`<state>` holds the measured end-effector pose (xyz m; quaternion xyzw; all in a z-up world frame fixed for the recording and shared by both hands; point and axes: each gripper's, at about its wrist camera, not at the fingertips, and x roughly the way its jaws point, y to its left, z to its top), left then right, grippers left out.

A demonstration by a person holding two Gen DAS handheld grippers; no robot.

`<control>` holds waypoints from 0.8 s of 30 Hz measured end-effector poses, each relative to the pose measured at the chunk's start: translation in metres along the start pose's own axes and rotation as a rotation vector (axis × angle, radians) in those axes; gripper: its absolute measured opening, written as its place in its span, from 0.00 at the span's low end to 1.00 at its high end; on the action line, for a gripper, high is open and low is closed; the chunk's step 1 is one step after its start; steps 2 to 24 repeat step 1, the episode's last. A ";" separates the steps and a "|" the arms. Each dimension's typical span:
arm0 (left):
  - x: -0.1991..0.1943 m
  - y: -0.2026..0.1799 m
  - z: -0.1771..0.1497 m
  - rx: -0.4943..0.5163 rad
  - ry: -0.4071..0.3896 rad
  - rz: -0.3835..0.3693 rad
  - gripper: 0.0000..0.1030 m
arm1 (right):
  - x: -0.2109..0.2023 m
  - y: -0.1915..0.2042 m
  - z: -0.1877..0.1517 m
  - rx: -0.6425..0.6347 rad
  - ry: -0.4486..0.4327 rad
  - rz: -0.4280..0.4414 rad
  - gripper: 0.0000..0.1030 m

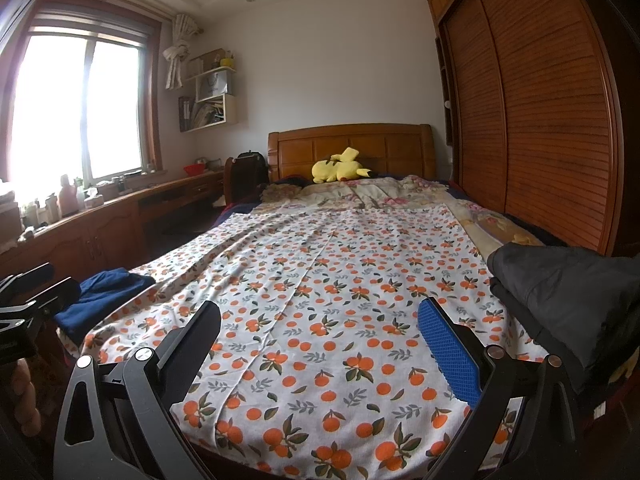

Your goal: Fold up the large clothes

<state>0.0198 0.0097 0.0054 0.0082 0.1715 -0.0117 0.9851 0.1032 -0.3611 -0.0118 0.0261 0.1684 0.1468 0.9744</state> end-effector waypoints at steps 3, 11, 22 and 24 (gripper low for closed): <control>0.000 0.000 0.000 0.001 0.000 0.001 0.98 | 0.000 0.000 0.000 0.000 0.000 -0.001 0.93; 0.000 0.000 0.000 0.001 0.000 0.001 0.98 | 0.000 0.000 0.000 0.000 0.000 -0.001 0.93; 0.000 0.000 0.000 0.001 0.000 0.001 0.98 | 0.000 0.000 0.000 0.000 0.000 -0.001 0.93; 0.000 0.000 0.000 0.001 0.000 0.001 0.98 | 0.000 0.000 0.000 0.000 0.000 -0.001 0.93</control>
